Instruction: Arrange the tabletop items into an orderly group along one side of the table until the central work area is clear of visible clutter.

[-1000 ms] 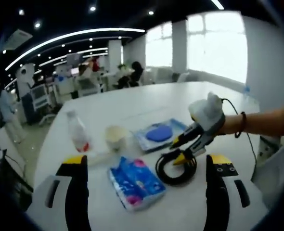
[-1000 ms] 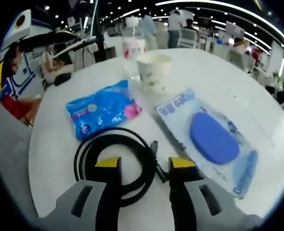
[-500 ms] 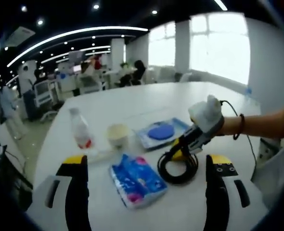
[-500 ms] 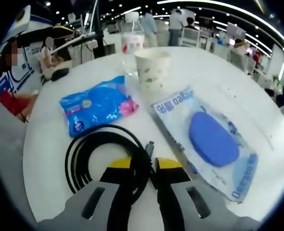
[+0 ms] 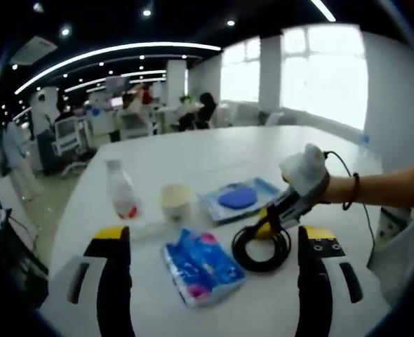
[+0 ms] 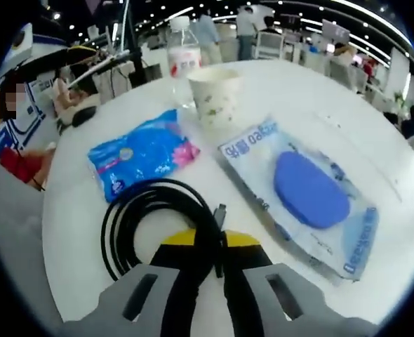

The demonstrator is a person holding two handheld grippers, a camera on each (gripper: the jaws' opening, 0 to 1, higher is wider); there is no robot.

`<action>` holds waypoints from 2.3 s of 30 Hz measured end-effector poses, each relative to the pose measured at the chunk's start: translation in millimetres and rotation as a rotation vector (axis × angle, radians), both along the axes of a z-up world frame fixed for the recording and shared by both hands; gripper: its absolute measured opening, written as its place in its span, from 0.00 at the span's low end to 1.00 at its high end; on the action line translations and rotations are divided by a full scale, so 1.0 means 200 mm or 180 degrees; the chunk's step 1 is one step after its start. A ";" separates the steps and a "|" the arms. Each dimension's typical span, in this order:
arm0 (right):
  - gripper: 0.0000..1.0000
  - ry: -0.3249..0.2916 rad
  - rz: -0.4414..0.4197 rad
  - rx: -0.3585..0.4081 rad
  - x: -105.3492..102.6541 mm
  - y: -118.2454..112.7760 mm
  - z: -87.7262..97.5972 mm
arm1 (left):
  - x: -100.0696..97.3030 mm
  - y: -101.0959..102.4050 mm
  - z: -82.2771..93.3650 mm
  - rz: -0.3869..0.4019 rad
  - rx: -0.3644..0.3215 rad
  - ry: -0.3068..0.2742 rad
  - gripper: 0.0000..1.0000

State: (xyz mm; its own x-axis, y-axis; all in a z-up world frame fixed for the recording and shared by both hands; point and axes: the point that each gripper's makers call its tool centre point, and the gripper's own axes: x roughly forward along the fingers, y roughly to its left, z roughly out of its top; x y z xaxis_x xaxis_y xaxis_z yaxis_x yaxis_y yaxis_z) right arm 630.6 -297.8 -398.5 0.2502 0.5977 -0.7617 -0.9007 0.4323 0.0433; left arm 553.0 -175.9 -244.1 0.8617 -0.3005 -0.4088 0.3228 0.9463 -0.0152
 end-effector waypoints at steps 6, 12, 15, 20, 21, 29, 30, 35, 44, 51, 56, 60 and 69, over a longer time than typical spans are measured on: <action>0.10 0.0051 0.0002 0.0046 -0.03 -0.01 0.04 | 0.00 0.00 0.00 0.0004 -0.0005 -0.0010 0.96; 0.10 0.0012 -0.0027 0.0139 -0.06 -0.02 0.13 | 0.00 -0.01 -0.01 -0.0023 0.0011 0.0021 0.97; 0.10 -0.0017 -0.0041 0.0182 -0.07 -0.03 0.18 | 0.00 -0.01 -0.02 -0.0041 0.0016 0.0035 0.97; 0.10 0.0095 -0.0182 0.0335 -0.09 -0.06 0.26 | 0.00 -0.03 -0.02 -0.0068 0.0012 0.0035 0.97; 0.10 0.0113 -0.0217 0.0343 -0.09 -0.07 0.26 | 0.00 -0.03 -0.02 -0.0070 0.0019 0.0037 0.97; 0.10 0.0055 -0.0426 0.0220 -0.09 -0.21 0.32 | 0.00 -0.04 -0.02 -0.0103 0.0047 0.0049 0.98; 0.10 0.0088 -0.0497 0.0193 -0.09 -0.24 0.32 | -0.01 -0.04 -0.02 -0.0103 0.0057 0.0059 0.98; 0.10 0.0104 -0.0661 0.0168 -0.08 -0.33 0.33 | -0.01 -0.05 -0.03 -0.0122 0.0075 0.0070 0.98; 0.10 0.0111 -0.0872 0.0147 -0.07 -0.45 0.35 | -0.02 -0.05 -0.04 -0.0135 0.0107 0.0089 0.97; 0.10 0.0129 -0.1064 0.0038 -0.03 -0.57 0.32 | -0.02 -0.05 -0.05 -0.0135 0.0129 0.0125 0.97; 0.10 0.0122 -0.1265 -0.0040 0.00 -0.66 0.28 | -0.02 -0.04 -0.05 -0.0120 0.0122 0.0126 0.97; 0.10 0.0185 -0.1359 -0.0042 0.02 -0.71 0.25 | -0.02 -0.05 -0.06 -0.0142 0.0139 0.0159 0.97; 0.10 0.0299 -0.1489 -0.0074 0.05 -0.78 0.15 | -0.02 -0.05 -0.08 -0.0143 0.0174 0.0184 0.97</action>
State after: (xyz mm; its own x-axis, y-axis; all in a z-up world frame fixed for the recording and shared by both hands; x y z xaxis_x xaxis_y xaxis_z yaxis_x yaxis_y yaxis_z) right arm 640.4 -453.9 -367.6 0.4177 0.4198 -0.8058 -0.6019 0.7922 0.1007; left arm 548.0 -185.5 -259.3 0.8224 -0.3140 -0.4743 0.3649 0.9309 0.0164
